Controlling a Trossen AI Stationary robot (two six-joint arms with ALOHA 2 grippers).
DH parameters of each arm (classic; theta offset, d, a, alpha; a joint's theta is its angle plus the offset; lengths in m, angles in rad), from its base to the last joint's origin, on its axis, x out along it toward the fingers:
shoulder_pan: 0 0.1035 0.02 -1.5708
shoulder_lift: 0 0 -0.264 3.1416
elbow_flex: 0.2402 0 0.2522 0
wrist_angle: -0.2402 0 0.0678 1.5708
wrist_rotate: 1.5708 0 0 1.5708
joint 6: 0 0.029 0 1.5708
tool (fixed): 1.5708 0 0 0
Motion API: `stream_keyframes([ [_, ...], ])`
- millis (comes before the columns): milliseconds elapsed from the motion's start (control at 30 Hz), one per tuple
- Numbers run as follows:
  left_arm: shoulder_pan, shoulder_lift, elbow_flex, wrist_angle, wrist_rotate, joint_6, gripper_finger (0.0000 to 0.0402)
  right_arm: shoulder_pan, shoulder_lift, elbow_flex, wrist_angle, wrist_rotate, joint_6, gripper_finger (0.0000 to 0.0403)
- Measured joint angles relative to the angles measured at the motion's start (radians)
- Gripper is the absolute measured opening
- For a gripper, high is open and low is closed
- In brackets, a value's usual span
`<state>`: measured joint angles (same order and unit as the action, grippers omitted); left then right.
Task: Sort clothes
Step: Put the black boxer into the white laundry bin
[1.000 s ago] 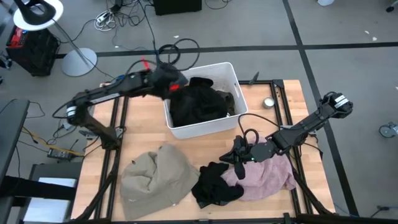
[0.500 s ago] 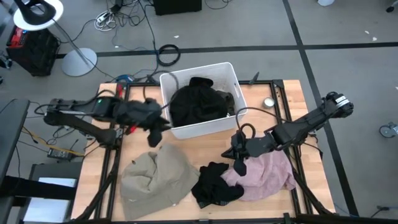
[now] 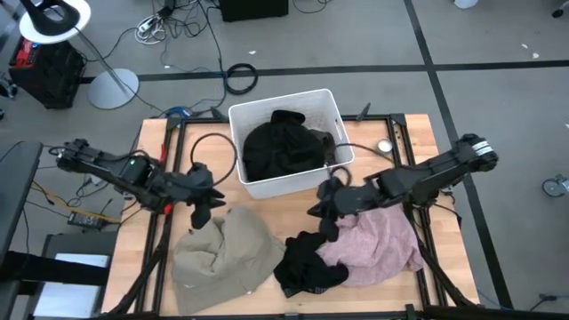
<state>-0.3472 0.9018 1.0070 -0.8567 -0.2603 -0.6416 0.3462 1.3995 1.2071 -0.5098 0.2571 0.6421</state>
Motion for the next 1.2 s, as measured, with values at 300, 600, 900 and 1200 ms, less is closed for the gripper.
stream_keyframes([
  [300,-0.032,-0.174,-0.178,-0.008,0.013,0.011,0.0113,0.007,0.256,0.334,-0.402,-0.090,0.071,0.0001],
  [600,-0.033,-0.361,-0.314,-0.009,0.054,0.023,0.0113,0.025,0.406,0.404,-0.468,-0.234,0.104,0.0066],
  [900,-0.033,-0.442,-0.342,0.072,0.054,0.022,0.0113,0.030,0.557,0.404,-0.477,-0.227,0.095,0.0175],
  [1200,-0.033,-0.432,-0.343,0.082,0.055,0.062,0.0113,0.025,0.706,0.404,-0.407,-0.254,0.121,0.0174],
])
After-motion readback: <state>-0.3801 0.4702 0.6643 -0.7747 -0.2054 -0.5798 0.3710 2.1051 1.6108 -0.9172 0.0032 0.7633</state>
